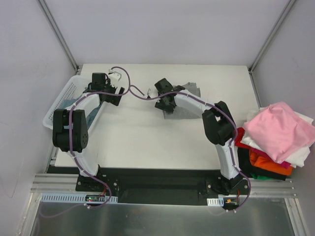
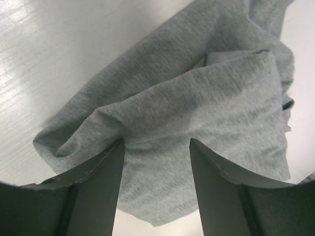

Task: Fold and stack the t-shirts
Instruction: Smooth out wrinkles on the folded tshirt

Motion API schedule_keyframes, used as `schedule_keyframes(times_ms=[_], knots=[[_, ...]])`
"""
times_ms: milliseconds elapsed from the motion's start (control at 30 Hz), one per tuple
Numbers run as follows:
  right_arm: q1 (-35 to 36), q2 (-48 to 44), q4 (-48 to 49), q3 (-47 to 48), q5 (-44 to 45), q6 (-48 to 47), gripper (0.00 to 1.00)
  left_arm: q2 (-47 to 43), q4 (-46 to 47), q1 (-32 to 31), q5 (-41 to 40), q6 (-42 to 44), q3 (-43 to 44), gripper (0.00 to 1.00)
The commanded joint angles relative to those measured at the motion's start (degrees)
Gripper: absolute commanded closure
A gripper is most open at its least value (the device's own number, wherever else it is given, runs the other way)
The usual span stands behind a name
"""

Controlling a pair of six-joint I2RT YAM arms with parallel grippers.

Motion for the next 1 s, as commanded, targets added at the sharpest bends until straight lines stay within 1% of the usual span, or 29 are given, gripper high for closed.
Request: schedule_keyframes(times_ms=[0,200,267,300,367,533,700,833,967], knots=[[0.7,0.6,0.1,-0.1,-1.7,0.5,0.41,-2.9,0.6,0.1,0.4,0.0,-0.2,0.01],[0.7,-2.1,0.2,-0.5,-2.4,0.9,0.41,-4.9,1.0,1.8,-0.7,-2.1,1.4,0.01],[0.7,-3.1,-0.2,-0.8,-3.3,1.2,0.41,-5.6,1.5,1.8,-0.9,-4.2,2.8,0.01],[0.7,-3.6,-0.4,-1.1,-4.1,1.4,0.41,-6.3,1.5,3.2,-1.0,-4.9,3.5,0.01],[0.7,-5.0,-0.4,-1.5,-4.7,2.0,0.41,-7.1,2.0,3.9,-2.6,-6.7,5.5,0.01],[0.7,-7.0,-0.4,-2.9,-5.5,2.9,0.41,-9.3,2.5,4.9,-4.3,-9.0,9.3,0.01],[0.7,-4.1,-0.7,-3.0,-6.7,3.3,0.41,-9.6,2.6,4.9,-3.9,-9.5,10.1,0.01],[0.6,1.1,-2.8,-0.5,-6.2,2.7,0.41,-9.4,2.9,4.9,-3.6,-9.4,8.1,0.01],[0.7,2.9,-3.3,0.4,-6.7,2.8,0.41,-9.4,3.1,4.9,-3.4,-8.9,6.3,0.01]])
